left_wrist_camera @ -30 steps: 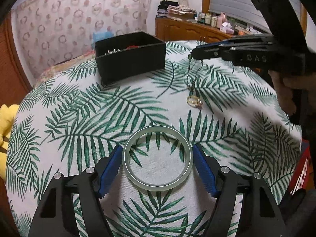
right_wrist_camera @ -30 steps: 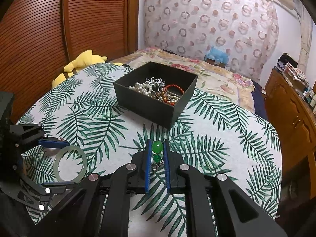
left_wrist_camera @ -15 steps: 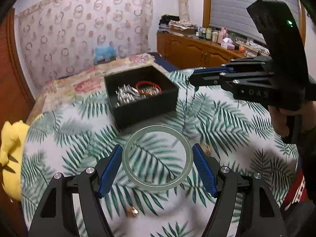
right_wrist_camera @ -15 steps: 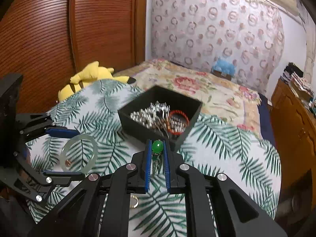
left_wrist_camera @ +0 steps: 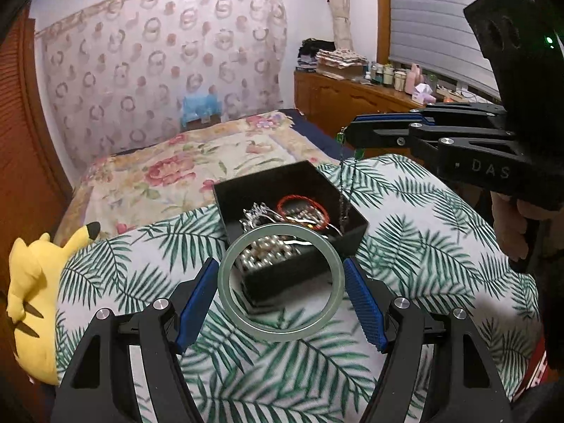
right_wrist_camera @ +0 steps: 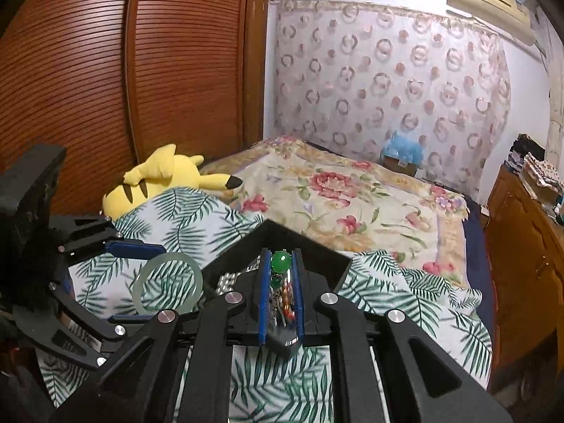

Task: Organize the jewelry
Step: 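Carry the jade bangle into the box with the left tool while the right tool drops the earring in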

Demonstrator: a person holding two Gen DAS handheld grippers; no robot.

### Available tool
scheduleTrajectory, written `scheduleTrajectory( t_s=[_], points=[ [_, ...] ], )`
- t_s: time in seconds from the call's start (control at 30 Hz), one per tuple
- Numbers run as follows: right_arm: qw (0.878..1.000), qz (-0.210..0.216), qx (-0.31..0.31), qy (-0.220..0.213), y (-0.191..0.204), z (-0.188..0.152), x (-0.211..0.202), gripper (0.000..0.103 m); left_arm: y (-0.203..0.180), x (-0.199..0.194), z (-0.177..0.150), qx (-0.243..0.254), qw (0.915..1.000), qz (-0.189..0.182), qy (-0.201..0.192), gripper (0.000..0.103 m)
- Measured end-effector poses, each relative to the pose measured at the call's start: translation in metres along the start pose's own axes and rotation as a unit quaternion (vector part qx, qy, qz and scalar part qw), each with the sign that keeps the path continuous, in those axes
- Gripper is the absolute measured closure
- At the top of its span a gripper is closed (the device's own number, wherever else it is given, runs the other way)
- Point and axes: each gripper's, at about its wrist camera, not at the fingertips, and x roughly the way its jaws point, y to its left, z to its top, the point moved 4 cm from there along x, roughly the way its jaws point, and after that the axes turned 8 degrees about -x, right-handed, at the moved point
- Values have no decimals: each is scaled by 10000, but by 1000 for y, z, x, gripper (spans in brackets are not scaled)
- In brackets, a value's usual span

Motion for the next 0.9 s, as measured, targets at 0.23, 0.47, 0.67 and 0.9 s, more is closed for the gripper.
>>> scheduleTrajectory(
  t_s=[0.23, 0.47, 0.67, 0.9],
  points=[
    [9997, 147, 210, 62, -9, -7, 26, 89, 14, 16, 16, -102, 9999, 64, 14, 34],
    [9988, 164, 435, 174, -16, -23, 44, 77, 18, 31, 30, -64, 9999, 108, 39, 34],
    [9977, -67, 668, 106, -32, -31, 43, 77, 15, 46, 41, 31, 9998, 165, 52, 34],
    [9954, -471, 786, 266, -56, -48, 49, 77, 13, 73, 54, 99, 9996, 252, 115, 34]
  ],
)
